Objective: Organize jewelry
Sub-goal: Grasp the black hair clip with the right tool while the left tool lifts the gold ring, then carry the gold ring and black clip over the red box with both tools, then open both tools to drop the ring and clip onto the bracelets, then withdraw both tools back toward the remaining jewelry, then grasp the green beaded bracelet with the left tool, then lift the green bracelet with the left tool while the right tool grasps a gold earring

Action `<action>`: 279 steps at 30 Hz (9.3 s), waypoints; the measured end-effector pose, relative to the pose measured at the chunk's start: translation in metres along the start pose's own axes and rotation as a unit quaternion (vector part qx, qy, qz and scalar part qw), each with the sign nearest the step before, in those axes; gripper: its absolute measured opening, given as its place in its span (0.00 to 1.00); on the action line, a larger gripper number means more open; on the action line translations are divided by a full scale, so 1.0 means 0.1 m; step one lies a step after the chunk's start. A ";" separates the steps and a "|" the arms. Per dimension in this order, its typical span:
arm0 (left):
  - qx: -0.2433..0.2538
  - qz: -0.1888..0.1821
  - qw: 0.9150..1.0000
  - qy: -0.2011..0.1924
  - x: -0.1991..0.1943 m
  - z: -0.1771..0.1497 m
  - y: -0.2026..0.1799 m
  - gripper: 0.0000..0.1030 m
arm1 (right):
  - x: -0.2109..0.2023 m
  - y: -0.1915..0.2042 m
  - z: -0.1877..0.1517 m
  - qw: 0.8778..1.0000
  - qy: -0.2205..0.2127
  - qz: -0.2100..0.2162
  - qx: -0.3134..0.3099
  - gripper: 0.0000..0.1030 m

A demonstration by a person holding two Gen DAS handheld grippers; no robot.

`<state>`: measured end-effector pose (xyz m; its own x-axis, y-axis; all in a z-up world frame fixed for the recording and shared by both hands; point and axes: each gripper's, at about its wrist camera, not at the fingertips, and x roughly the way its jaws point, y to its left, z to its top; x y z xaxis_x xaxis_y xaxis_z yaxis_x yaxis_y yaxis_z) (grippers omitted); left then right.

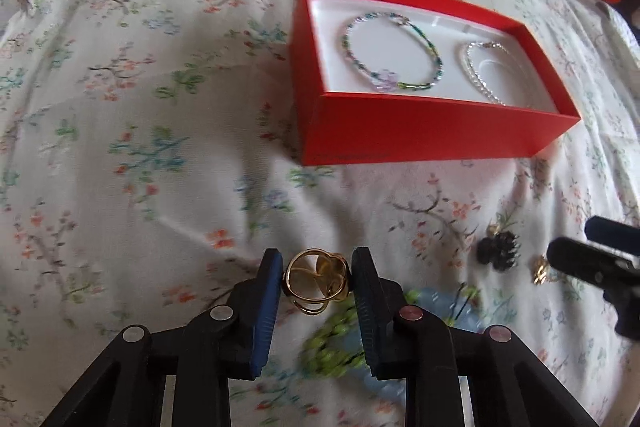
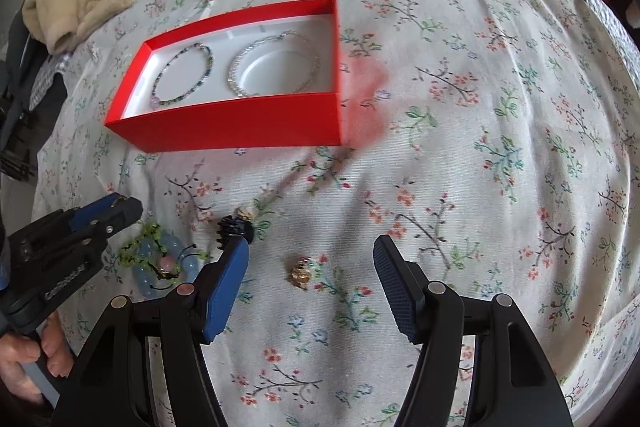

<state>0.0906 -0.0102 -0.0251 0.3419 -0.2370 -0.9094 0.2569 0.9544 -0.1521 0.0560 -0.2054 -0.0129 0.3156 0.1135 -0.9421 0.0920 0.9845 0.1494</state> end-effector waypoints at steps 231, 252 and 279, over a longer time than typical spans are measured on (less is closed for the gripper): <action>0.065 -0.116 0.991 0.006 0.00 -0.19 0.04 0.35 | 0.08 -0.17 -0.21 0.999 0.024 0.005 0.038 0.77; 0.086 -0.079 0.993 -0.011 0.07 -0.12 -0.17 0.05 | 0.05 -0.31 -0.22 0.999 0.019 0.001 0.044 0.77; 0.063 -0.057 0.996 -0.039 -0.41 -0.46 0.53 0.05 | 0.07 -0.22 -0.19 0.999 0.017 -0.001 0.027 0.77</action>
<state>0.0488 0.0582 -0.0134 0.3713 -0.3608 -0.8556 0.4080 0.8911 -0.1987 0.0385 -0.2236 -0.0289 0.2828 0.1172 -0.9520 0.1440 0.9761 0.1629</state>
